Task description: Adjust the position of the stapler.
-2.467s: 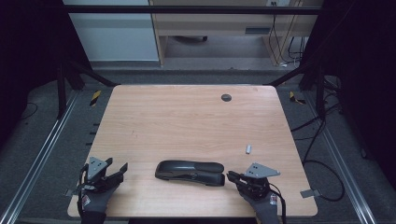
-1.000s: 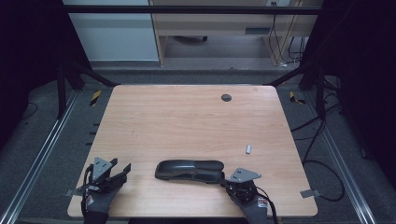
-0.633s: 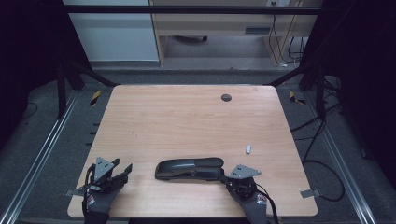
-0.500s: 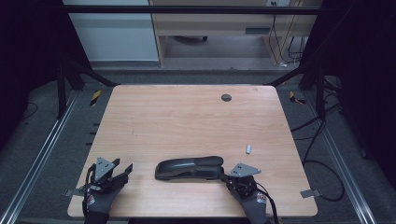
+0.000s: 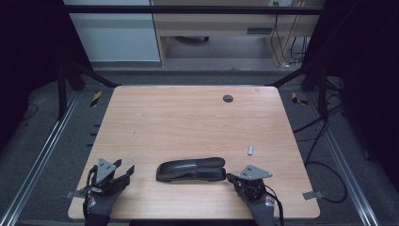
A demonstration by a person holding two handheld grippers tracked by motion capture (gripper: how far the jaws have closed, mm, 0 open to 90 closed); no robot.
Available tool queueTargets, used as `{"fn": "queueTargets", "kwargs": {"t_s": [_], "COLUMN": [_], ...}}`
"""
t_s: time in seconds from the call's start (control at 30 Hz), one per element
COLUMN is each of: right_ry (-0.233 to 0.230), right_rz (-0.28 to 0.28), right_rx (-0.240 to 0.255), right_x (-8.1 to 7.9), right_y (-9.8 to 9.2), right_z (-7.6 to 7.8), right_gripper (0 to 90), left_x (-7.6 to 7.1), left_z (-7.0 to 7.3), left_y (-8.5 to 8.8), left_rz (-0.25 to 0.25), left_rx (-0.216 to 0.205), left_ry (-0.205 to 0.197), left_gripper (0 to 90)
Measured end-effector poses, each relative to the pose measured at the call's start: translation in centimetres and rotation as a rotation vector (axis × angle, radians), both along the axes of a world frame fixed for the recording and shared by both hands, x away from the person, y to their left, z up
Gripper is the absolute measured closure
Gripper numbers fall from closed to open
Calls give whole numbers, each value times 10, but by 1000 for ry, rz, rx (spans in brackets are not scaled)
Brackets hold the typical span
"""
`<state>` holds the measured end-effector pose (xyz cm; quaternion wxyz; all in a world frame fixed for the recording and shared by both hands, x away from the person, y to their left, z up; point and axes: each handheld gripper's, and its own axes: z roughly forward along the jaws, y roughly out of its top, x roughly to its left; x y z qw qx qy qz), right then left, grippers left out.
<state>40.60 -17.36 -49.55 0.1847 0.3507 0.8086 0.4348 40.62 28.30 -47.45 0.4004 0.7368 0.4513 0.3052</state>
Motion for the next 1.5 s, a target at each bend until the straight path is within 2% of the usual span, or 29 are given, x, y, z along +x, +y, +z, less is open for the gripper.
{"fn": "queueTargets", "kwargs": {"t_s": [0.33, 0.53, 0.73, 1.13, 1.37, 1.5], "right_ry": [-19, -28, -37, -60, -77, -81], "right_rz": [-56, -78, -92, -137, -172, -188], "right_rx": [22, 22, 20, 15, 13, 22], "right_x": [-2, -3, -2, 1, -1, -2], "right_y": [-23, -28, -29, -34, -42, -48], "right_z": [5, 5, 5, 7, 11, 12], "right_gripper": [859, 821, 779, 759, 757, 756], "left_x": [-5, -8, -8, -12, -10, -10], "left_z": [13, 22, 28, 45, 58, 65], "left_y": [-12, -20, -27, -52, -82, -96], "left_rz": [-60, -96, -127, -181, -236, -266], "left_rx": [15, 43, 67, 177, 279, 311], "left_ry": [-16, -43, -43, -82, -114, -129], "left_gripper": [449, 444, 438, 423, 411, 406]}}
